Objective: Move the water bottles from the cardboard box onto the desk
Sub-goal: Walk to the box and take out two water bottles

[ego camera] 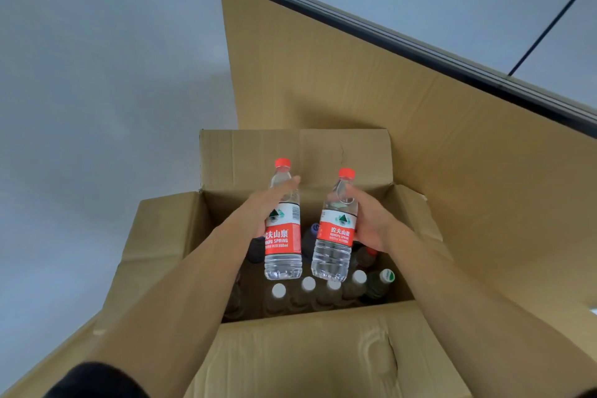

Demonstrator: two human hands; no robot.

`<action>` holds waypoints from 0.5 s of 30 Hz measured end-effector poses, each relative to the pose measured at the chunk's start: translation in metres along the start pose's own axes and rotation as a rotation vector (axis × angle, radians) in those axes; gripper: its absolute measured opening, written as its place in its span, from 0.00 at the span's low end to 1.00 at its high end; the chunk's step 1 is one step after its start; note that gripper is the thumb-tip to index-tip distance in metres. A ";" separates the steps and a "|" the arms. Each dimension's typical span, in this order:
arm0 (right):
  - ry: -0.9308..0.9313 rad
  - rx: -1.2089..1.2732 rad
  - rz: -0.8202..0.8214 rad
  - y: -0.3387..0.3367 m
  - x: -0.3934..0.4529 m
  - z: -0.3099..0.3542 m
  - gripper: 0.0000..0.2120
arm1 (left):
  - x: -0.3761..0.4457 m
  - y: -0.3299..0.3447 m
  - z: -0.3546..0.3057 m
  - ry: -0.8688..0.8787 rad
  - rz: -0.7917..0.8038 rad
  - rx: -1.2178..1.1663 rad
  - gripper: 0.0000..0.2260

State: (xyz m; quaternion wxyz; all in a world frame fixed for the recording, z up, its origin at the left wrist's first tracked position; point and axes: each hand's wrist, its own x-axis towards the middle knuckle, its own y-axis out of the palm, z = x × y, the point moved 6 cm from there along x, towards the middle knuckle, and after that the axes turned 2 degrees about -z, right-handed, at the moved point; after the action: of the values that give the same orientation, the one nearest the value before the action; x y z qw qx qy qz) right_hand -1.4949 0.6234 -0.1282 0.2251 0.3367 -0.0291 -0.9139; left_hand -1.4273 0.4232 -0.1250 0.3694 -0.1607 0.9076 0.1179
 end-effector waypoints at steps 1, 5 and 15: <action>-0.004 0.025 0.002 0.002 0.000 0.000 0.15 | 0.000 0.000 0.002 -0.039 0.002 0.024 0.29; 0.023 0.076 -0.019 0.005 0.004 -0.004 0.22 | -0.002 -0.006 0.010 -0.129 0.022 0.103 0.28; 0.084 -0.018 0.009 0.019 0.006 0.005 0.36 | -0.032 -0.014 0.013 -0.108 0.005 -0.018 0.21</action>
State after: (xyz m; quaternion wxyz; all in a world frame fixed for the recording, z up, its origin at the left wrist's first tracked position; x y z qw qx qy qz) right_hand -1.4947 0.6036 -0.1245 0.2331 0.3724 -0.0129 -0.8982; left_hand -1.3919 0.4208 -0.1133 0.4162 -0.1552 0.8857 0.1352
